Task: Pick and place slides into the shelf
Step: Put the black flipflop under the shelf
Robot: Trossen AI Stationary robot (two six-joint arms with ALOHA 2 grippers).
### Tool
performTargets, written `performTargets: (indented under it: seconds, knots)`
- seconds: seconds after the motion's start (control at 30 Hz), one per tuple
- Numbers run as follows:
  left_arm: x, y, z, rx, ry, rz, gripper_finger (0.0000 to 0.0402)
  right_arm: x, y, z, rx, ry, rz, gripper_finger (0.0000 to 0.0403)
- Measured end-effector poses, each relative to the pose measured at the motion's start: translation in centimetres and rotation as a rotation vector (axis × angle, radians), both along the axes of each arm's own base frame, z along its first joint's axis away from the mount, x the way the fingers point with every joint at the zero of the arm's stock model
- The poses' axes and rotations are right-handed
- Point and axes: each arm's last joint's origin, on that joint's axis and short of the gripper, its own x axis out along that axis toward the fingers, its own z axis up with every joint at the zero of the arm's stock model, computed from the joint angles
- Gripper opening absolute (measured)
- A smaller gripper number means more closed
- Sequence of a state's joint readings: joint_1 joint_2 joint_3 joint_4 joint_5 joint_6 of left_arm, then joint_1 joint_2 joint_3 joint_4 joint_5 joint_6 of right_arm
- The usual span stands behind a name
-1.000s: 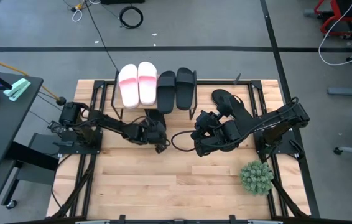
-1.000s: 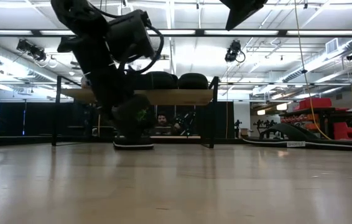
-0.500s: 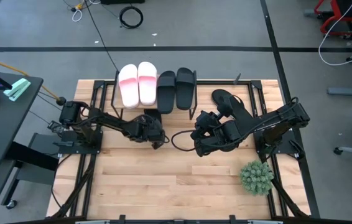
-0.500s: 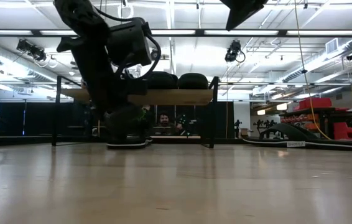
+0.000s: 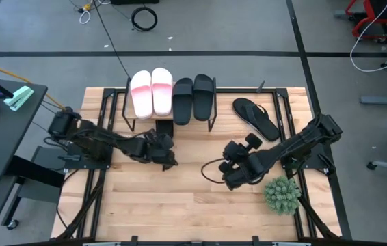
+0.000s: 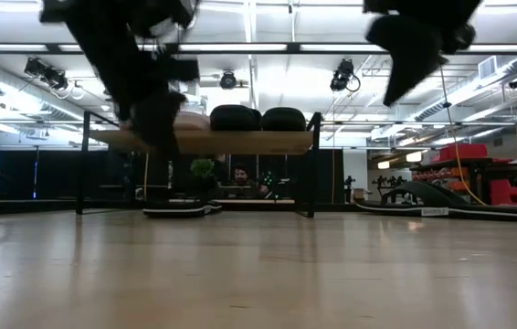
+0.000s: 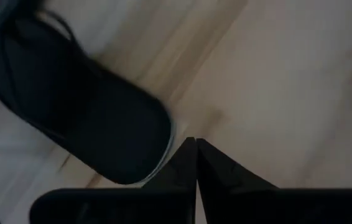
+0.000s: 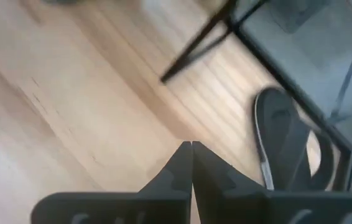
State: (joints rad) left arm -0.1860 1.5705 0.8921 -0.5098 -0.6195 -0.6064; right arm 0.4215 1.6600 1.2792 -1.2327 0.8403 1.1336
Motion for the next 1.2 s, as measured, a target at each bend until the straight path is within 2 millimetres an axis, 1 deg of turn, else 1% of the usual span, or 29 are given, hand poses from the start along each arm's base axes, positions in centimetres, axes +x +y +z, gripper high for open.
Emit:
performTargets:
  seconds: [0.07, 0.13, 0.2, 0.27, 0.4, 0.53, 0.7, 0.77, 0.83, 0.93, 1.0, 1.07, 1.13, 1.2]
  knots:
    - [-0.5, -0.6, 1.6, -0.002, -0.059, -0.044, 0.001, -0.6, 0.1, -1.0, -0.006, 0.031, 0.001, 0.0012]
    - [-1.1, -1.1, 3.3, -0.005, -0.111, -0.084, 0.0006, -1.0, 0.0, -1.7, -0.053, 0.071, 0.03, 0.0014]
    - [-1.8, -1.5, 4.8, -0.003, -0.16, -0.129, 0.0004, -1.1, -0.4, -2.0, -0.111, 0.098, 0.051, 0.0017]
    - [-2.8, -1.8, 6.4, -0.004, -0.209, -0.166, 0.0005, -0.9, -1.1, -2.0, -0.121, 0.117, 0.043, 0.0022]
    - [-4.5, -2.1, 9.0, -0.026, -0.32, -0.203, 0.0021, -0.4, -2.6, -2.1, -0.042, 0.239, 0.058, 0.004]
    - [-5.8, -2.1, 10.6, -0.024, -0.379, -0.242, 0.0027, -0.3, -4.2, -2.3, -0.026, 0.319, 0.041, 0.0063]
    - [-6.6, -2.0, 11.5, 0.004, -0.394, -0.285, 0.0014, -1.0, -7.0, -2.7, -0.003, 0.434, -0.06, 0.0101]
    - [-6.6, -2.0, 11.6, 0.019, -0.388, -0.3, 0.0008, -1.3, -8.4, -3.1, 0.027, 0.472, -0.112, 0.0119]
    - [-6.6, -1.9, 11.6, 0.038, -0.372, -0.317, 0.0004, -1.6, -9.8, -3.6, 0.019, 0.505, -0.14, 0.0136]
    - [-6.6, -1.9, 11.5, 0.049, -0.358, -0.326, 0.0007, -2.3, -12.0, -4.5, 0.028, 0.507, -0.177, 0.0155]
    - [-6.7, -1.9, 11.4, 0.048, -0.346, -0.322, 0.0014, -3.5, -13.8, -5.1, 0.091, 0.47, -0.24, 0.0162]
    - [-6.7, -1.9, 11.3, 0.049, -0.337, -0.323, 0.0022, -5.3, -15.4, -5.5, 0.138, 0.449, -0.292, 0.0166]
    - [-6.9, -1.8, 11.2, 0.036, -0.328, -0.306, 0.0025, -7.4, -16.8, -5.6, 0.16, 0.416, -0.352, 0.0167]
    - [-7.0, -1.8, 11.0, 0.025, -0.311, -0.289, 0.0024, -9.3, -17.9, -5.3, 0.173, 0.346, -0.408, 0.0166]
